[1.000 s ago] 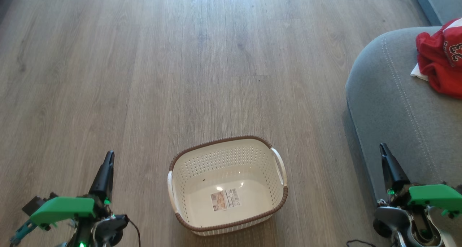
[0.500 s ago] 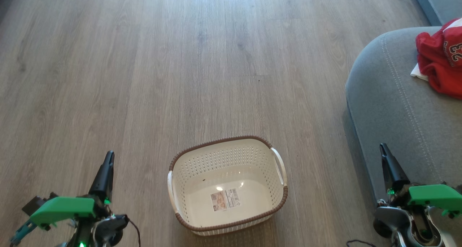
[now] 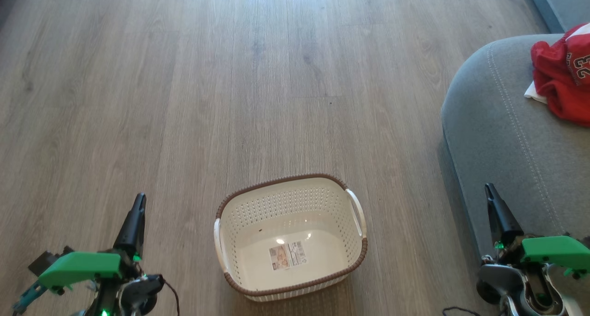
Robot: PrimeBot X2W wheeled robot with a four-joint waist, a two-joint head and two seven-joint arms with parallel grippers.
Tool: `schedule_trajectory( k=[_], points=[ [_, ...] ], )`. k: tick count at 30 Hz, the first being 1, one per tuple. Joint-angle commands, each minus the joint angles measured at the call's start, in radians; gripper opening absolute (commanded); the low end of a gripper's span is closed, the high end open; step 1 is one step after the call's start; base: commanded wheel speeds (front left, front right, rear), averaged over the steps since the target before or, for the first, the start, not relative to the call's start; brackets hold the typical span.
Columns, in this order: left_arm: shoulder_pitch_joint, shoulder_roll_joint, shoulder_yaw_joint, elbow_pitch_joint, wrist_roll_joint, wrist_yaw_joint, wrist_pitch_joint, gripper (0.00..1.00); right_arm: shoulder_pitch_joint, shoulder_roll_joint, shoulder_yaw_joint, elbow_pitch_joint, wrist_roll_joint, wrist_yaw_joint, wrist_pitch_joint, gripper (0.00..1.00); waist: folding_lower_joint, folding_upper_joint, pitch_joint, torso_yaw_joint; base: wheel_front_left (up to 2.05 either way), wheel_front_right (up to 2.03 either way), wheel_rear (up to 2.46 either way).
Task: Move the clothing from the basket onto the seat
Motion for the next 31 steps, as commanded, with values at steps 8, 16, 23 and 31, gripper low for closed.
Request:
schedule_trajectory(
  k=[8, 16, 23, 31],
  points=[
    [-0.048, 0.008, 0.034, -0.034, -0.007, -0.009, 0.008, 0.00, -0.055, -0.004, 0.017, -0.039, 0.006, 0.000, 0.006, 0.00, 0.0000, 0.0000, 0.000, 0.000, 0.00, 0.00, 0.00],
    [-0.048, 0.008, 0.034, -0.034, -0.007, -0.009, 0.008, 0.00, -0.055, -0.004, 0.017, -0.039, 0.006, 0.000, 0.006, 0.00, 0.0000, 0.0000, 0.000, 0.000, 0.00, 0.00, 0.00],
    [-0.048, 0.008, 0.034, -0.034, -0.007, -0.009, 0.008, 0.00, -0.055, -0.004, 0.017, -0.039, 0.006, 0.000, 0.006, 0.00, 0.0000, 0.0000, 0.000, 0.000, 0.00, 0.00, 0.00],
    [-0.048, 0.008, 0.034, -0.034, -0.007, -0.009, 0.008, 0.00, -0.055, -0.004, 0.017, -0.039, 0.006, 0.000, 0.006, 0.00, 0.0000, 0.0000, 0.000, 0.000, 0.00, 0.00, 0.00]
  ],
)
